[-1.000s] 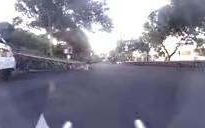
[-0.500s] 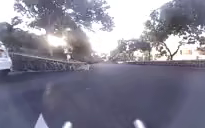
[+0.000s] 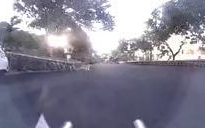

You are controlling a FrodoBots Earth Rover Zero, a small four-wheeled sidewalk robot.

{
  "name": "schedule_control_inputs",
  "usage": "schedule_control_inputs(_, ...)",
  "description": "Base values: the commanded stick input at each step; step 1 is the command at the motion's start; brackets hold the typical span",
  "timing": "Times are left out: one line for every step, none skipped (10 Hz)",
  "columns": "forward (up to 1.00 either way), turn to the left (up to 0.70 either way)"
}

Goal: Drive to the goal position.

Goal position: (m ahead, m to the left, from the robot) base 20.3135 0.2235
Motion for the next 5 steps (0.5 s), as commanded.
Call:
schedule_control_inputs(0.50, 0.00)
schedule_control_inputs(0.50, 0.00)
schedule_control_inputs(0.50, 0.00)
schedule_control_inputs(0.50, 0.00)
schedule_control_inputs(0.50, 0.00)
